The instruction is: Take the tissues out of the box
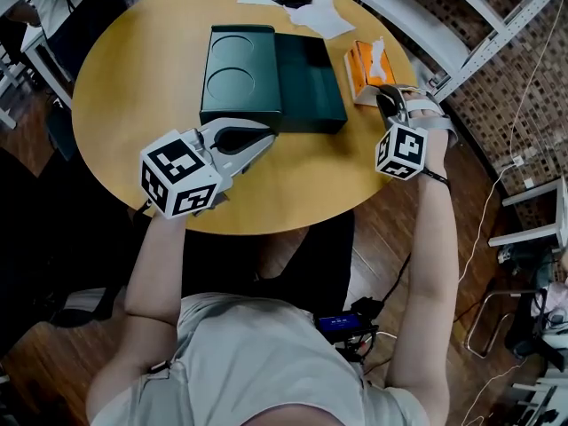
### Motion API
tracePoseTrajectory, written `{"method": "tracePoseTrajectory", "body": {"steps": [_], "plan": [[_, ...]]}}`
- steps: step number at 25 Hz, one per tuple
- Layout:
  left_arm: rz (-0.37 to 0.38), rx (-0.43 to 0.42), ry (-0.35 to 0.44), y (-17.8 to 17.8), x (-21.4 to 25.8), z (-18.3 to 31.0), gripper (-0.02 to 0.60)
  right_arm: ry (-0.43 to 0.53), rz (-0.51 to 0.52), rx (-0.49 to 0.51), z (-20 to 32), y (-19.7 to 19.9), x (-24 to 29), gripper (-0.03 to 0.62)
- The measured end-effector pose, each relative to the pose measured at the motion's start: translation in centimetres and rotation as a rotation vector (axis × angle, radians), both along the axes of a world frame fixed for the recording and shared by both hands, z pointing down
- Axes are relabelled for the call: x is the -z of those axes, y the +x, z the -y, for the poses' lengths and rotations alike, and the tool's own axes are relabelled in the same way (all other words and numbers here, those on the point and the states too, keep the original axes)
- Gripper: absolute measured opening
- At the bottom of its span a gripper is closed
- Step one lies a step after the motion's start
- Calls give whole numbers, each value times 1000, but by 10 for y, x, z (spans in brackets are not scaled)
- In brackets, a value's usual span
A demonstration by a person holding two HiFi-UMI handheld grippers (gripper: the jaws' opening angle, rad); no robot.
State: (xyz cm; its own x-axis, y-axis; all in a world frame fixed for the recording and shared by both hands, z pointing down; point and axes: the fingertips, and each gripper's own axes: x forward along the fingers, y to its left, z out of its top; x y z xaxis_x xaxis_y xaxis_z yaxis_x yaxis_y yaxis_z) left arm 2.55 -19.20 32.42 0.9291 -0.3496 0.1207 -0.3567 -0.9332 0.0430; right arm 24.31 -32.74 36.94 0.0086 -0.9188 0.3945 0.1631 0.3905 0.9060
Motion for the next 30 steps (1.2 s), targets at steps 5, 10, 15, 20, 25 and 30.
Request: {"method": "tracePoseTrajectory", "body": {"steps": [5, 10, 15, 20, 25, 30], "plan": [[-3, 0, -1, 0, -3, 1, 0, -3, 99, -32, -4, 4, 10, 176], [2, 0, 0, -1, -1, 0, 0, 35, 636, 97, -35, -47, 84, 149], [-1, -3, -2, 2, 0, 0, 0, -476, 1290, 445, -106, -151, 115, 3], [1, -1, -2, 0, -2, -1, 0, -831, 1524, 578, -142, -198, 87, 3], [3, -2, -4, 2, 1, -2, 0, -923, 1575, 651, -146, -202, 68, 3], [0, -1, -3, 3, 1, 1, 0, -969, 1508, 666, -150, -208, 52, 3]]}}
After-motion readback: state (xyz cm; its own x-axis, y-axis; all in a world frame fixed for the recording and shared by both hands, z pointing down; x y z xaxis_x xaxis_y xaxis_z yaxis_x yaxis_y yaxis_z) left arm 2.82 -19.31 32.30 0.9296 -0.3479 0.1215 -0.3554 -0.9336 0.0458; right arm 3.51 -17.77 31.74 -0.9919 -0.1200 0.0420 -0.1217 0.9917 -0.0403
